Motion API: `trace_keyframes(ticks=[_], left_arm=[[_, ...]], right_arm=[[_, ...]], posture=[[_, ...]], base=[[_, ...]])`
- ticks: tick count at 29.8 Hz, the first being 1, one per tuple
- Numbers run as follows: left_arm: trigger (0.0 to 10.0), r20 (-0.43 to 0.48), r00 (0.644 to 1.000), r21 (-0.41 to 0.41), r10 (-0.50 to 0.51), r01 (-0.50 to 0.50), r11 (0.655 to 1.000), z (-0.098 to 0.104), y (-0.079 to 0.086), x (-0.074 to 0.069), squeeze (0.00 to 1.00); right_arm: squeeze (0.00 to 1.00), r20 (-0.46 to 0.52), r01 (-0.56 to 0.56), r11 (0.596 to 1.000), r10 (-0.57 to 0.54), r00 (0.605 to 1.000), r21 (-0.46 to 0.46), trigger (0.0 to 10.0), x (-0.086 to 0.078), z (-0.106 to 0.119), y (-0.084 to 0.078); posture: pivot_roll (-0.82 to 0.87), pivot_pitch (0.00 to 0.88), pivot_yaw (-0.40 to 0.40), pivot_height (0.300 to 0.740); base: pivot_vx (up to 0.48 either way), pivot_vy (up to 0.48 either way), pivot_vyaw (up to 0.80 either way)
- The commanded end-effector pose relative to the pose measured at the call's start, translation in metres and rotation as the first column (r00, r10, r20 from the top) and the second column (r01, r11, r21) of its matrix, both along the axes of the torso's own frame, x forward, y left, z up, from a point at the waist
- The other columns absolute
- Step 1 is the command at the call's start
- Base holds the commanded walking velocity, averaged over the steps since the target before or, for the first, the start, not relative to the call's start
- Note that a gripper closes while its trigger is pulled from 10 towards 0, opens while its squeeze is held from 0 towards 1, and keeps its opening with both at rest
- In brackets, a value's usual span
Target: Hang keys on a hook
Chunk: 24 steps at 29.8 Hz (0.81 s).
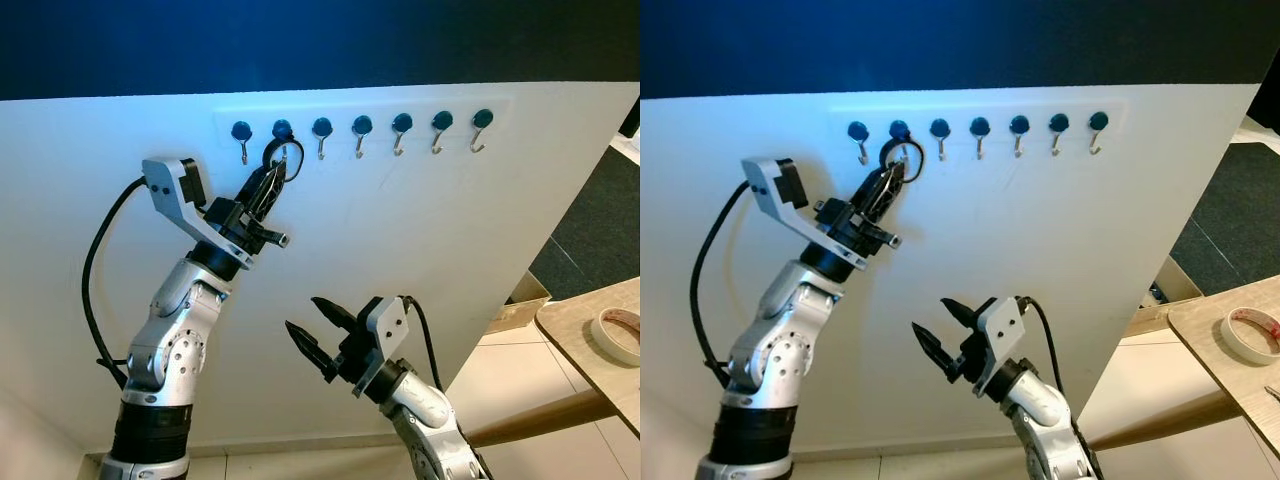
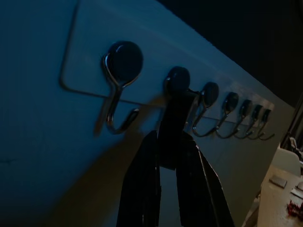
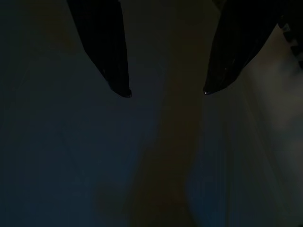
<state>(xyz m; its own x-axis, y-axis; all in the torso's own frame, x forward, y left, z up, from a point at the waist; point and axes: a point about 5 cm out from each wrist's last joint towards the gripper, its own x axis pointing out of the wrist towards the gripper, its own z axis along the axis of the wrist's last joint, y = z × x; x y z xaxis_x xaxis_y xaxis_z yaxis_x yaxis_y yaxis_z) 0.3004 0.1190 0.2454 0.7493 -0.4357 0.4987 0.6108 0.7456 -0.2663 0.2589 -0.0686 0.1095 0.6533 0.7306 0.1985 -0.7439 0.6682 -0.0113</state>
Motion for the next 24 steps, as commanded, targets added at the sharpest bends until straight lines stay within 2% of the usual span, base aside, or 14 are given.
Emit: trace_keyframes(ticks=[1, 12, 18, 24], left_arm=[[10.0, -0.034, 0.999, -0.047, 0.043, -0.044, 0.998, -0.002, 0.008, 0.004, 0.0], [10.0, -0.104, 0.993, -0.117, 0.051, -0.063, 0.991, -0.012, 0.017, 0.005, 0.0], [10.0, -0.142, 0.99, -0.124, 0.025, -0.043, 0.991, -0.019, 0.015, 0.004, 0.0], [10.0, -0.212, 0.977, -0.097, 0.024, -0.045, 0.994, -0.032, 0.014, 0.006, 0.0]], right_arm=[[0.0, -0.01, -0.007, 1.0, 0.007, 1.0, -0.006, 10.0, -0.002, -0.001, 0.001], [0.0, -0.025, -0.003, 1.0, 0.003, 1.0, -0.017, 10.0, -0.002, -0.002, -0.001], [0.0, -0.032, -0.001, 1.0, 0.0, 0.999, -0.019, 10.0, -0.002, -0.003, -0.002], [0.0, -0.04, 0.003, 1.0, -0.004, 0.999, -0.02, 10.0, -0.002, -0.004, -0.002]], posture=[[0.04, 0.05, 0.019, 0.74], [0.04, 0.053, 0.014, 0.74], [0.04, 0.055, 0.014, 0.74], [0.04, 0.056, 0.016, 0.74]], base=[[0.0, 0.0, 0.0], [0.0, 0.0, 0.0], [0.0, 0.0, 0.0], [0.0, 0.0, 0.0]])
